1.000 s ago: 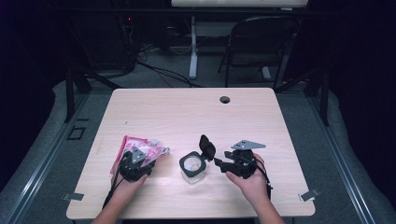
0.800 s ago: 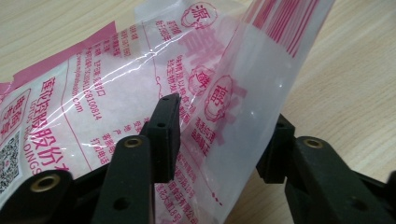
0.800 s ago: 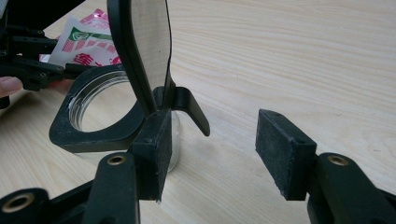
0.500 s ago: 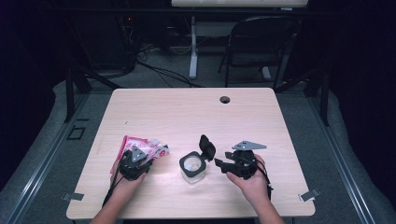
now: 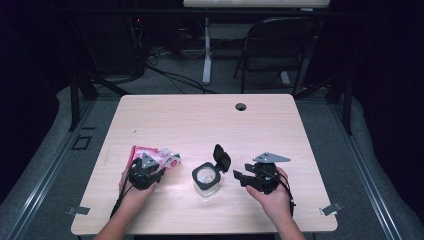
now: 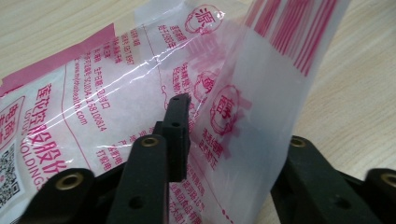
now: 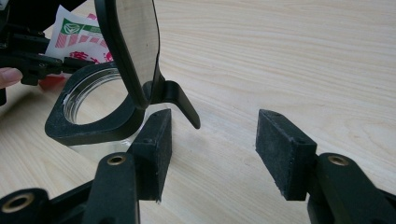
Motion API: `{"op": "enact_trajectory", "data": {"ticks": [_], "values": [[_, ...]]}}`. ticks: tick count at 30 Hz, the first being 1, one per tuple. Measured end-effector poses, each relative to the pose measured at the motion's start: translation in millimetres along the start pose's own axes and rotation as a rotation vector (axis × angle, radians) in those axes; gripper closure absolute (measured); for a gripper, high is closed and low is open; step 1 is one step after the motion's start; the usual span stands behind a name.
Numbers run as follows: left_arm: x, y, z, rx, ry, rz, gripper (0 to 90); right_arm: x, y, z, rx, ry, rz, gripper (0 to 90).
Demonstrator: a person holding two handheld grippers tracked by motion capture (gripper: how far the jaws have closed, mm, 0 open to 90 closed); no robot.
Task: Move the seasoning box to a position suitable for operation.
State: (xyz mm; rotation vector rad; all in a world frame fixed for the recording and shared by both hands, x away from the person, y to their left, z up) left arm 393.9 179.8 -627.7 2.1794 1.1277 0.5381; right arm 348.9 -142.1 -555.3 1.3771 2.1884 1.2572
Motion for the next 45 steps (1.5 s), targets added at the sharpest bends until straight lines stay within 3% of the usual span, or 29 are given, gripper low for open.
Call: {"op": "enact_trajectory", "data": {"ticks": [7,18,21,28,38,45], "values": [[-2.7,3.9,3.5,0.017,0.018,0.022,62.5,-3.6,-3.4,-4.0,-0.003,-0.01,0.008,45.7],[-0.3,8.2,2.4,0.037,-0.001,-0.005,75.8,-7.8,-6.8,-8.1,-0.011,-0.016,0.025,45.6],[-0.8,10.4,-0.9,0.046,0.012,0.025,79.3,-8.6,-7.1,-8.8,-0.012,-0.018,0.029,45.7],[-1.5,14.0,-8.6,0.059,0.009,0.042,85.9,-10.3,-7.2,-9.8,-0.019,-0.017,0.034,45.7],[-0.8,14.6,-14.9,0.087,-0.011,0.05,88.7,-11.3,-6.6,-9.9,-0.02,-0.017,0.036,45.6],[3.7,19.4,-25.0,0.069,0.003,0.06,89.9,-12.4,-6.7,-10.4,-0.021,-0.018,0.04,45.6]]}}
Point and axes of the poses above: each handheld gripper's, and its own axes: z roughly forward along the jaws, y roughly out of its top, x roughly to its left, the point moved 7 cm from there along z, roughly forward along the jaws
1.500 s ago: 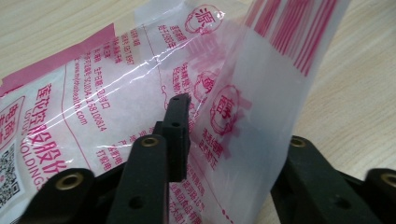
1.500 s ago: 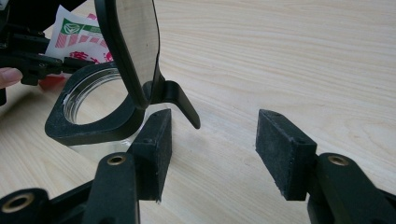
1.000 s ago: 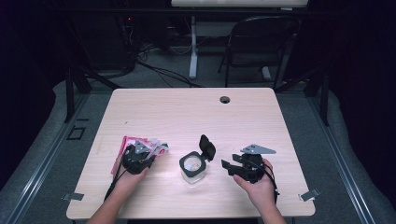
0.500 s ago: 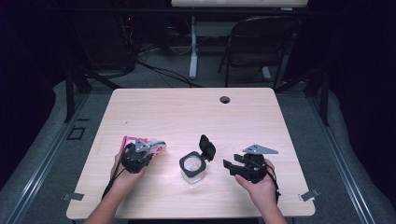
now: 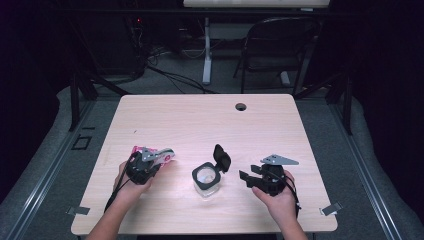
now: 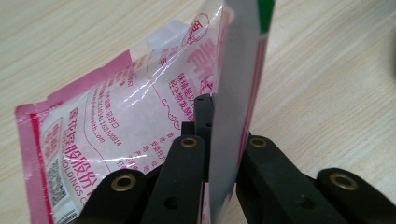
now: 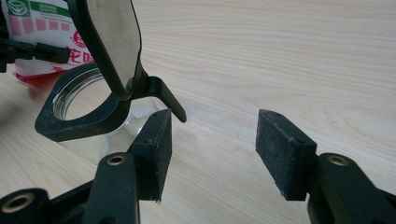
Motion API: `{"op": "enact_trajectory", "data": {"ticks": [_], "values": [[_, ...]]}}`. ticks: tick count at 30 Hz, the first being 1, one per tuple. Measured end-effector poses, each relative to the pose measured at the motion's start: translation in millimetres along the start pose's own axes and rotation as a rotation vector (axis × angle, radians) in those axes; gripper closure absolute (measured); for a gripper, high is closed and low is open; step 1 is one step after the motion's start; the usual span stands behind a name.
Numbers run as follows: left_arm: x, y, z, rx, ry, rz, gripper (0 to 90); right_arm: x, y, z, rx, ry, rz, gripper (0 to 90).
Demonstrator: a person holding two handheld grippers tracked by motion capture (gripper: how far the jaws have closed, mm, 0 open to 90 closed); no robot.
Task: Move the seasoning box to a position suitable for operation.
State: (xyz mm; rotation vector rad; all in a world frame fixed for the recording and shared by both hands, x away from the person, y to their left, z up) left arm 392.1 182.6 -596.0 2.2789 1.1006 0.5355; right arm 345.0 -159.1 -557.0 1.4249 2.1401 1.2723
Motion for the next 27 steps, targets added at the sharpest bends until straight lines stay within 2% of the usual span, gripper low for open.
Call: {"op": "enact_trajectory", "data": {"ticks": [2,7,15,22,24,27], "values": [[2.7,0.8,-4.1,-0.009,0.003,-0.008,90.0,-0.1,0.1,0.1,-0.001,0.001,0.002,45.7],[13.9,2.5,-19.0,-0.051,-0.005,-0.056,90.0,0.1,1.4,0.7,-0.002,0.003,0.001,45.6],[39.8,1.4,-46.8,-0.117,0.026,-0.111,90.0,2.3,3.4,3.1,-0.005,0.011,-0.002,45.7],[70.8,-4.9,-72.6,-0.192,0.049,-0.222,90.0,3.0,4.3,4.0,-0.004,0.011,-0.004,45.7],[78.2,-6.7,-79.4,-0.212,0.063,-0.245,90.0,3.3,4.5,4.7,-0.006,0.015,-0.004,45.7],[85.1,-7.8,-86.6,-0.237,0.083,-0.255,90.0,3.4,4.4,5.3,-0.003,0.014,-0.006,45.7]]}}
Point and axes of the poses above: each handheld gripper's, and its own axes: z roughly forward along the jaws, y roughly out of its top, x roughly to its left, the point moved 7 cm from there along z, roughly forward along the jaws
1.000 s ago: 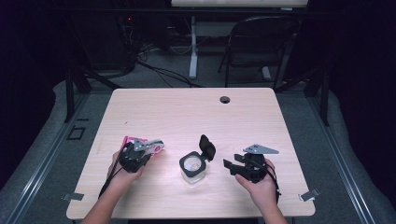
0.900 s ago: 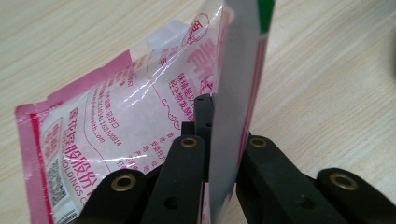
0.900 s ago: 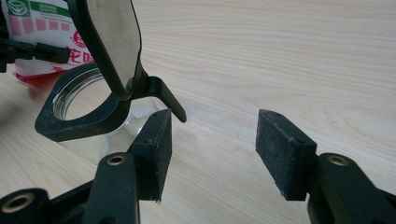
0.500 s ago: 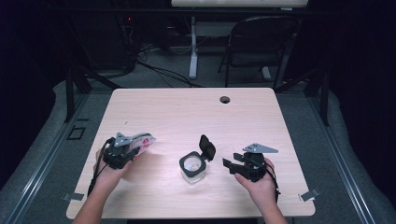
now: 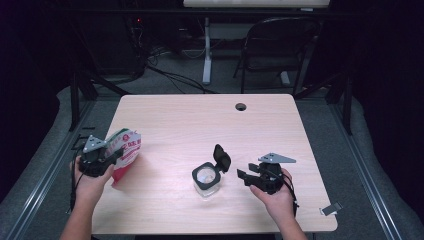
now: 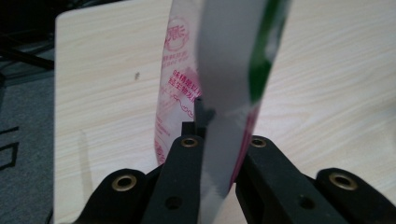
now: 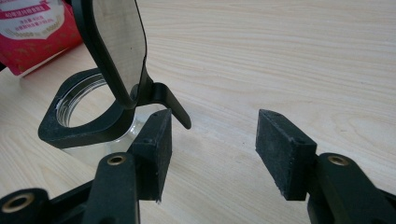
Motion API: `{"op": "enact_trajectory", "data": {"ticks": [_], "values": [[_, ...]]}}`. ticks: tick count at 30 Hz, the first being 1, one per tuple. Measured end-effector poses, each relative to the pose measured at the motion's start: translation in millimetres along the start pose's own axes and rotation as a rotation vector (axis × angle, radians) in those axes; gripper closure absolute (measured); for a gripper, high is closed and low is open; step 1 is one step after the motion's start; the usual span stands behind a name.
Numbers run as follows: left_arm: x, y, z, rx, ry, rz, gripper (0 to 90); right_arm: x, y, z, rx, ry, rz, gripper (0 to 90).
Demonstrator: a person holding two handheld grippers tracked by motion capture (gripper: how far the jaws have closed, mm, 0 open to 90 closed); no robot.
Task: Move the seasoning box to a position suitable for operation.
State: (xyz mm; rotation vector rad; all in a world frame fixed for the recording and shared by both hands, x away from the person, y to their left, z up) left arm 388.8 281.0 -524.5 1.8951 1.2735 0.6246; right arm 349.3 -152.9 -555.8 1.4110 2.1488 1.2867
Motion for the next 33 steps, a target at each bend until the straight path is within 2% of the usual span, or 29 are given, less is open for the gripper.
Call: {"op": "enact_trajectory", "data": {"ticks": [2,9,16,21,27,33], "values": [[2.8,2.4,-4.9,-0.018,0.007,-0.009,90.0,0.1,-0.1,0.3,0.0,0.0,-0.001,45.7],[-0.9,13.9,-20.5,-0.05,0.002,0.014,90.0,-0.1,0.0,0.2,-0.001,0.002,0.002,45.7],[-17.0,24.1,-28.5,-0.08,-0.058,0.028,90.0,-0.4,0.2,-0.1,-0.004,0.001,0.006,45.7],[-36.8,28.6,-24.8,-0.084,-0.119,0.048,90.0,-0.8,0.2,-0.1,-0.003,0.003,0.007,45.8],[-70.3,30.7,-13.3,-0.07,-0.178,0.123,90.0,1.0,1.4,-0.6,-0.014,0.026,0.023,45.8],[-108.2,35.9,-0.3,-0.091,-0.234,0.2,90.0,0.8,0.6,-0.7,-0.008,0.025,0.032,45.8]]}}
Point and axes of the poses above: each handheld gripper's, and its own axes: z roughly forward along the jaws, y roughly out of its top, x roughly to its left, the point moved 7 cm from there along z, roughly forward along the jaws
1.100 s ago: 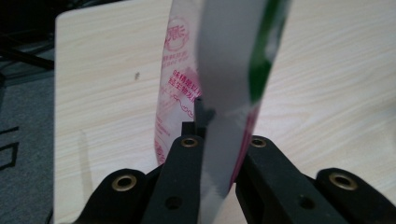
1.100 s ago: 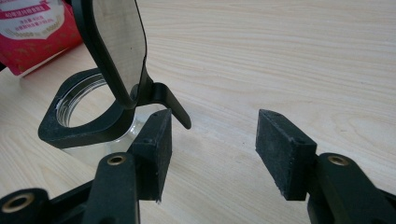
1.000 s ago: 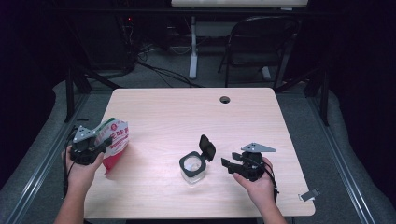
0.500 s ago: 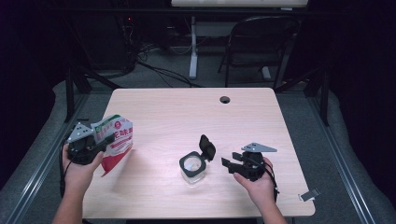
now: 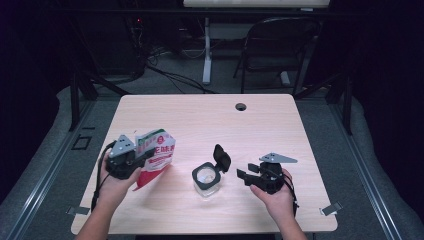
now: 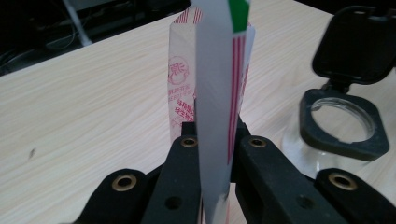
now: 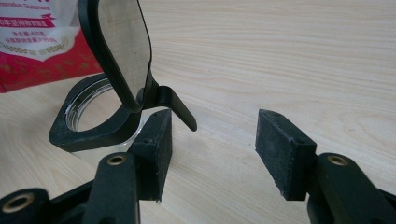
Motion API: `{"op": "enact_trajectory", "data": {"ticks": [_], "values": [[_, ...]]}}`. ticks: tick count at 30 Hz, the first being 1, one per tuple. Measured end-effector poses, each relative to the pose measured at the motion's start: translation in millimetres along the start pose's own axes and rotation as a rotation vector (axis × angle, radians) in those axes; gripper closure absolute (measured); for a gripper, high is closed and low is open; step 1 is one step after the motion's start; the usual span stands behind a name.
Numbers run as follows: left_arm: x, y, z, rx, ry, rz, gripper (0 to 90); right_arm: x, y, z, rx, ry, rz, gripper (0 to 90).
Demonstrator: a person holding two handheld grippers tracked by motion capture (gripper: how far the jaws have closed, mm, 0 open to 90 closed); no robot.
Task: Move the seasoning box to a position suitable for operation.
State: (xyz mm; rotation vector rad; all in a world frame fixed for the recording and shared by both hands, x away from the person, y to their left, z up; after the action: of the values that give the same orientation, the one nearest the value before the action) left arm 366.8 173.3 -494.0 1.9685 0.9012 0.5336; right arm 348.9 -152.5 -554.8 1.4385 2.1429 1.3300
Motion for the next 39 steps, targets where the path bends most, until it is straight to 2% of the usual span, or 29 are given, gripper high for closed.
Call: {"op": "enact_trajectory", "data": {"ticks": [3,7,9,12,16,17,19,21,26,29,31,35,39], "values": [[-13.1,3.2,9.0,-0.016,-0.019,0.021,90.0,0.2,-0.3,-0.1,-0.001,0.0,0.002,45.8],[-29.1,0.7,20.3,-0.033,-0.07,0.007,90.0,-0.2,-0.9,-0.7,0.003,-0.001,-0.001,45.8],[-32.2,-3.1,24.2,-0.019,-0.088,0.0,90.0,0.1,-0.2,-1.3,-0.006,0.003,0.004,45.8],[-33.1,-6.7,23.4,-0.022,-0.105,-0.029,90.0,1.0,1.9,-3.2,-0.015,0.011,0.005,45.9],[-34.2,-14.4,20.7,-0.017,-0.112,-0.057,90.0,5.5,8.2,-6.8,-0.026,0.03,0.005,49.0],[-36.0,-17.4,20.1,-0.016,-0.133,-0.074,90.0,8.3,10.5,-7.8,-0.03,0.042,-0.003,51.5],[-39.1,-20.4,19.2,-0.019,-0.145,-0.088,90.0,13.9,15.6,-11.4,-0.026,0.051,-0.047,56.9],[-41.7,-22.1,18.5,-0.012,-0.141,-0.08,90.0,21.4,23.4,-17.0,-0.034,0.053,-0.085,60.8],[-49.3,-29.5,18.9,0.004,-0.124,-0.052,90.0,38.1,42.3,-30.3,-0.071,0.109,-0.099,67.8],[-52.6,-34.6,19.3,0.012,-0.128,-0.065,90.0,51.0,48.4,-33.6,-0.063,0.152,-0.115,71.1],[-55.2,-36.9,19.5,0.02,-0.141,-0.072,90.0,62.8,49.5,-31.3,-0.048,0.182,-0.134,72.7],[-60.4,-41.9,20.7,0.035,-0.138,-0.063,90.0,91.9,44.1,-19.6,-0.005,0.237,-0.194,73.1],[-62.1,-43.3,19.1,0.033,-0.136,-0.065,90.0,107.8,33.2,-2.9,0.052,0.262,-0.233,72.6]]}}
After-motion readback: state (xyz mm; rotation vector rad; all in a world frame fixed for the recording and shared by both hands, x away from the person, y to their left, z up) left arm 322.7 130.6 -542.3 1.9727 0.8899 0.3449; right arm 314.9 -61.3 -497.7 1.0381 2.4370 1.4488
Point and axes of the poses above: each handheld gripper's, and its own axes: z roughly forward along the jaws, y roughly out of its top, x roughly to its left, the point moved 7 cm from there along z, roughly forward along the jaws
